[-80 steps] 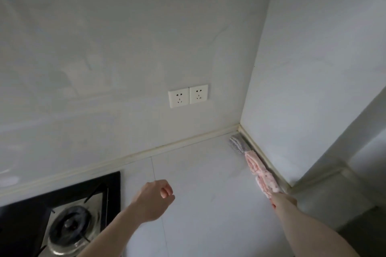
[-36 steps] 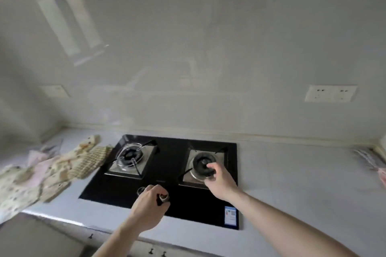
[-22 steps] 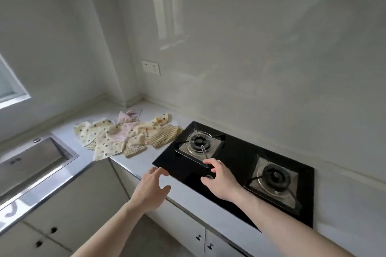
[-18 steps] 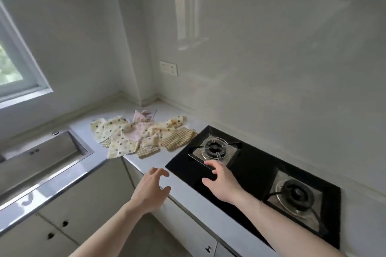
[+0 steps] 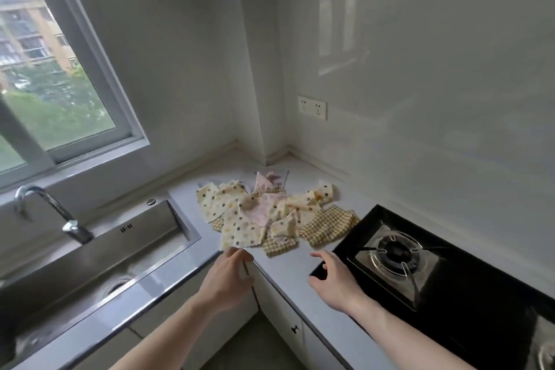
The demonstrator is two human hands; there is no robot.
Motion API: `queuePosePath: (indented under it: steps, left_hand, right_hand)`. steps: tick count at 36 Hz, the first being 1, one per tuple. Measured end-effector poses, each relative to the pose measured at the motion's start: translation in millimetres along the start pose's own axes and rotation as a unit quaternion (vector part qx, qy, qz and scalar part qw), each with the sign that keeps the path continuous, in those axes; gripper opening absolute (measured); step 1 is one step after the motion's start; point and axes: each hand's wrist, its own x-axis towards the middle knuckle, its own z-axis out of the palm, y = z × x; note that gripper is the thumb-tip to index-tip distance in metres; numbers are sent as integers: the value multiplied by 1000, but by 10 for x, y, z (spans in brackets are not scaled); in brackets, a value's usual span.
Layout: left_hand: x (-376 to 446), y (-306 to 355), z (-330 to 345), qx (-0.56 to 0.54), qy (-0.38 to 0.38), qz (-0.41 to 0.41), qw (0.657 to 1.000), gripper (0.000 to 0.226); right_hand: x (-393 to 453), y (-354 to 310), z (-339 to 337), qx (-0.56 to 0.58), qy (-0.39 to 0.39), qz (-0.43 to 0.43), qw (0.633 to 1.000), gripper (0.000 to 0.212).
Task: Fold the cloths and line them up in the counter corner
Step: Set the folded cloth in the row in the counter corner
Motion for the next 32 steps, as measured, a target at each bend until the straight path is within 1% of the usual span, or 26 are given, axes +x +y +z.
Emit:
queuePosePath:
  steps: [7, 12, 16, 18, 21, 24, 29, 30, 32]
  left_hand:
    - [849, -140, 21, 24, -68, 64, 995, 40]
    - [1531, -166, 140, 50, -103, 139, 984, 40]
    - [1940, -174, 367, 44, -132, 188, 972, 43]
    - [2094, -153, 477, 60, -143, 209, 966, 46]
    - [2321, -87, 639, 87, -154, 238, 955, 44]
    - [2592, -60, 897, 87, -167, 269, 945, 43]
    - [2948, -84, 1398, 77, -149, 301, 939, 43]
    - [3011, -114, 1505, 75, -135, 314, 937, 43]
    - [3120, -202, 1733, 63, -80, 343, 934, 43]
  right_hand:
    - [360, 6, 161, -23, 58, 38, 997, 52]
    - [578, 22, 305, -29, 116, 81, 990, 51]
    - [733, 128, 423, -33, 146, 118, 982, 50]
    - [793, 189, 465, -37, 162, 125, 978, 49]
    - [906, 321, 490, -48, 178, 137, 973, 49]
    - [1035, 538, 519, -66, 193, 146, 968, 48]
    - [1200, 1015, 642, -109, 202, 156, 961, 47]
    - [1240, 1133, 691, -122, 203, 152, 960, 48]
    - [1330, 1362, 826, -179, 198, 147, 952, 49]
